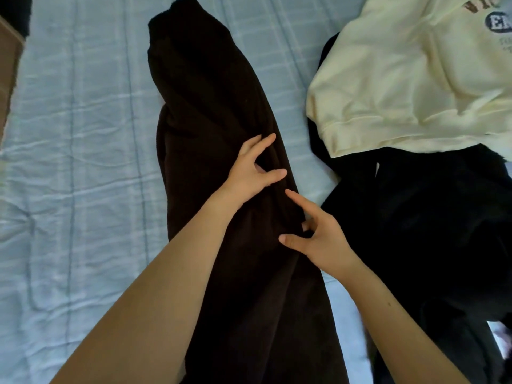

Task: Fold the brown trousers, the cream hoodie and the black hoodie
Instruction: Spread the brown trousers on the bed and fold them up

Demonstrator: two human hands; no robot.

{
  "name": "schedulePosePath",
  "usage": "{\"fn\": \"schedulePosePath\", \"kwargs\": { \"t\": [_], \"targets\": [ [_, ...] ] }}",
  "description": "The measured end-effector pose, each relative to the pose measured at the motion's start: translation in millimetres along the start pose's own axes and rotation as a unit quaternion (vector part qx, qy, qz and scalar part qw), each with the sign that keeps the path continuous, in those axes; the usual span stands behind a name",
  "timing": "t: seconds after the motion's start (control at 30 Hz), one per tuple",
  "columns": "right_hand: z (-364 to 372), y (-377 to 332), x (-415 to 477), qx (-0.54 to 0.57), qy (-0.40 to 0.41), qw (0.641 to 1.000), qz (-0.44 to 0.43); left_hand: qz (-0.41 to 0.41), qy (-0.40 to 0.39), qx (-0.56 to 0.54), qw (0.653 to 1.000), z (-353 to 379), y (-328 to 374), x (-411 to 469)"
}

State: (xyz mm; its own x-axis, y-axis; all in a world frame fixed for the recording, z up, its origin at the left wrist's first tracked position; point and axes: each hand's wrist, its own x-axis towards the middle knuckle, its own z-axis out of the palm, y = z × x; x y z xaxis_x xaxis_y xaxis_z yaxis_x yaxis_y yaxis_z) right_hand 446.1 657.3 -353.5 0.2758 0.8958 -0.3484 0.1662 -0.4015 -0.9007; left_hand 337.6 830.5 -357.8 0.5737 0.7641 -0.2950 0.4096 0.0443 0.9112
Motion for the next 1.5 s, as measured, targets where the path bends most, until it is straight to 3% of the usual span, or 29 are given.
{"fn": "schedulePosePath", "kwargs": {
  "t": [0.13, 0.2, 0.27, 0.3, 0.37, 0.43, 0.5, 0.6, 0.73, 0.9, 1.03, 1.2, 1.5],
  "targets": [
    [1, -4, -5, 0.001, -0.002, 1.0, 0.016, 0.032, -0.028, 0.016, 0.999, -16, 13, -34],
    [0, -12, -7, -0.018, 0.01, 0.999, 0.038, 0.092, 0.066, 0.114, 0.987, -33, 9, -70],
    [7, -26, -12, -0.085, 0.079, 0.993, 0.026, 0.137, 0.186, 0.31, 0.922, -53, -9, -105],
    [18, -34, -14, -0.16, 0.134, 0.978, -0.02, 0.126, 0.215, 0.381, 0.89, -58, -20, -120],
    [50, -48, -16, -0.293, 0.179, 0.93, -0.132, 0.07, 0.2, 0.437, 0.874, -53, -41, -138],
    [80, -45, -14, -0.357, 0.12, 0.912, -0.163, 0.037, 0.167, 0.449, 0.877, -37, -58, -141],
    [90, -23, -9, -0.434, 0.058, 0.89, -0.13, 0.029, 0.163, 0.467, 0.869, -27, -74, -136],
    [83, 7, -5, -0.489, 0.048, 0.861, -0.131, 0.025, 0.171, 0.478, 0.861, -25, -90, -129],
    [84, 0, -6, -0.51, 0.045, 0.848, -0.137, 0.042, 0.147, 0.452, 0.879, -30, -85, -135],
    [110, -15, -51, -0.482, -0.013, 0.875, -0.036, 0.038, 0.114, 0.365, 0.923, -18, -96, -199],
    [109, 2, -101, -0.524, -0.054, 0.847, -0.073, 0.031, 0.115, 0.319, 0.94, 1, -111, -264],
    [74, 25, -113, -0.452, -0.093, 0.88, -0.11, 0.017, 0.095, 0.271, 0.958, 13, -118, -296],
    [76, 34, -135, -0.382, -0.052, 0.916, -0.114, 0.013, 0.08, 0.159, 0.984, 13, -113, -319]
  ]
}}
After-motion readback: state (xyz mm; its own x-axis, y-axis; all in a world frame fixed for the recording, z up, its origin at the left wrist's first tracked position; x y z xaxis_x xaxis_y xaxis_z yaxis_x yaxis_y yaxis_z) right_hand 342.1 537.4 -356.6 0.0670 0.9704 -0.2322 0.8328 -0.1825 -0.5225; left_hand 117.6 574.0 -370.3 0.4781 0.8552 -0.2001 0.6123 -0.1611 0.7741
